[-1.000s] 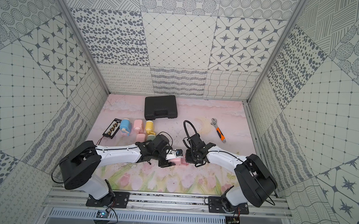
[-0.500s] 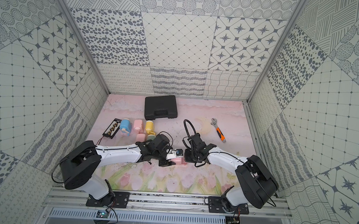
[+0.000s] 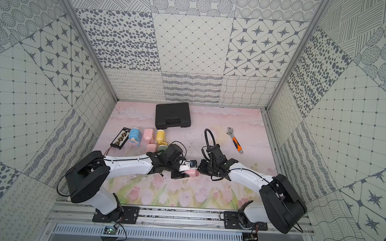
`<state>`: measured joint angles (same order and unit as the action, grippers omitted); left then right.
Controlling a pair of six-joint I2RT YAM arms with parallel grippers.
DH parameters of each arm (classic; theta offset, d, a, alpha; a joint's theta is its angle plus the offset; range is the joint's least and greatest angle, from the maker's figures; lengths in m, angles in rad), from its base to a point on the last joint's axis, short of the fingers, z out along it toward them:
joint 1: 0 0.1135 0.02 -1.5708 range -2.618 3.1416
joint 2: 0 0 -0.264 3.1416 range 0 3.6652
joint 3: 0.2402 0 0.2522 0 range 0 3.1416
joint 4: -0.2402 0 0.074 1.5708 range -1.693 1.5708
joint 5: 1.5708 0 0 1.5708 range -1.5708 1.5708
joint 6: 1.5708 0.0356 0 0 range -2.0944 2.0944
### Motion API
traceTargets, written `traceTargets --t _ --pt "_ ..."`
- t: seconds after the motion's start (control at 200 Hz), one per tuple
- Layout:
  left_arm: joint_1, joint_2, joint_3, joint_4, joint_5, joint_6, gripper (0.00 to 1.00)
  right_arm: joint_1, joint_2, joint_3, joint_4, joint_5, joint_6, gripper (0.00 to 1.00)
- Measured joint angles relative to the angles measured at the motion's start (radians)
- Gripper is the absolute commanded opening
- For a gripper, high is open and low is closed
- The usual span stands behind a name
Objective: Put the tray back into the pencil sharpener
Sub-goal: Close the container of the pencil sharpener.
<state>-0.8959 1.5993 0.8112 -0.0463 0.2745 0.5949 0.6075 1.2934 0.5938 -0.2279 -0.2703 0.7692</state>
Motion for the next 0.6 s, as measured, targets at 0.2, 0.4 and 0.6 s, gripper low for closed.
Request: traceTargets --t 0.2,0.4,0.6 --pt "0.000 0.002 0.002 0.000 0.000 0.000 0.43 -0.031 -0.025 -0.036 0.000 0.035 0.055 0.18" --pt "0.000 0.012 0.010 0.003 0.000 -0.011 0.42 -0.021 0.095 -0.034 0.036 -0.055 0.065 0.18" --pt "0.000 0.019 0.013 0.014 0.000 -0.024 0.42 -0.020 0.158 -0.034 0.112 -0.158 0.069 0.17"
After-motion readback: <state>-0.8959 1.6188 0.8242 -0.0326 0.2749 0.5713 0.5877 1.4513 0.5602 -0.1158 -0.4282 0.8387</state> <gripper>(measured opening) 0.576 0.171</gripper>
